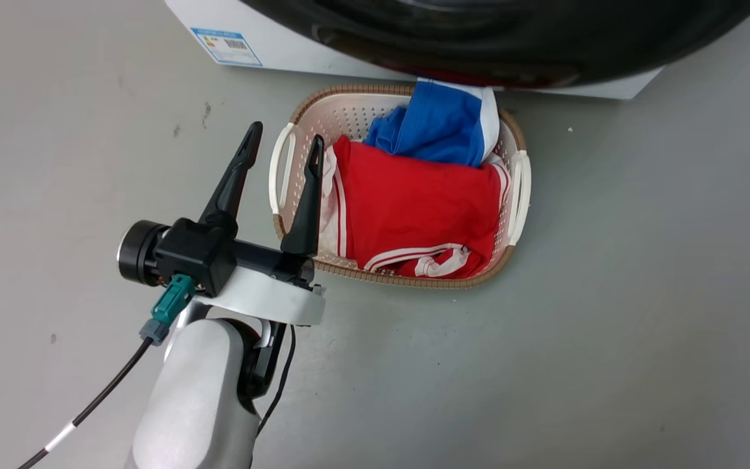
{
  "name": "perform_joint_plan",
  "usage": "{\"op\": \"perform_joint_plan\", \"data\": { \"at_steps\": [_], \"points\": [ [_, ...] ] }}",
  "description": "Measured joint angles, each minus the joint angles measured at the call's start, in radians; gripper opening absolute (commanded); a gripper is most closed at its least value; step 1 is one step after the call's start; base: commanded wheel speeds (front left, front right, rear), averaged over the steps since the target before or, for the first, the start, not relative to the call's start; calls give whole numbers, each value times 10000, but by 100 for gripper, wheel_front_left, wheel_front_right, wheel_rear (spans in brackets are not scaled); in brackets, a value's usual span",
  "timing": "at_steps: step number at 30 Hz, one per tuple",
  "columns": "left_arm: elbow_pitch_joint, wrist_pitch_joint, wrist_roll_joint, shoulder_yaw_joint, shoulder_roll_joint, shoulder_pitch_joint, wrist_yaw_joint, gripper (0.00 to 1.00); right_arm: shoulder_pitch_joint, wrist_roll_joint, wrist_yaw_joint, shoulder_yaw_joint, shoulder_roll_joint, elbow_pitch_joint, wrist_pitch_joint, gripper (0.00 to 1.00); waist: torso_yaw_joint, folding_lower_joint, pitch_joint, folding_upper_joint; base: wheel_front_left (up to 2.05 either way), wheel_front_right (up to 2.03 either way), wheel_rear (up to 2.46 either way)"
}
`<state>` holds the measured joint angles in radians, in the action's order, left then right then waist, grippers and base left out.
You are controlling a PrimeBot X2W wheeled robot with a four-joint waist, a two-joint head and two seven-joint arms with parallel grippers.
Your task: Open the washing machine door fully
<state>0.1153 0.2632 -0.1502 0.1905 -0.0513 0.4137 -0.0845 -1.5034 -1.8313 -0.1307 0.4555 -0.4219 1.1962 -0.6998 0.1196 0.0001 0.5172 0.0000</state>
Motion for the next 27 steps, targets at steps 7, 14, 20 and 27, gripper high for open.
{"op": "perform_joint_plan", "data": {
  "at_steps": [7,14,20,27],
  "points": [
    [188,0,-36,63,4,-261,8,100,881,6,2,188,-12,-384,-686,0,-83,0,-490,0,0,0,0],
    [387,0,-19,-46,6,-755,-54,100,2064,-144,2,295,48,-1034,-1208,0,-156,-1,-1186,0,0,0,0],
    [481,0,-36,-213,4,-1213,-128,100,3217,-54,2,665,130,-1812,-1448,0,-218,-1,-1858,0,0,0,0],
    [623,0,-142,-261,6,-1727,-232,100,4459,-159,2,1001,215,-2821,-1724,0,-240,-1,-2603,0,0,0,0]
  ]
}}
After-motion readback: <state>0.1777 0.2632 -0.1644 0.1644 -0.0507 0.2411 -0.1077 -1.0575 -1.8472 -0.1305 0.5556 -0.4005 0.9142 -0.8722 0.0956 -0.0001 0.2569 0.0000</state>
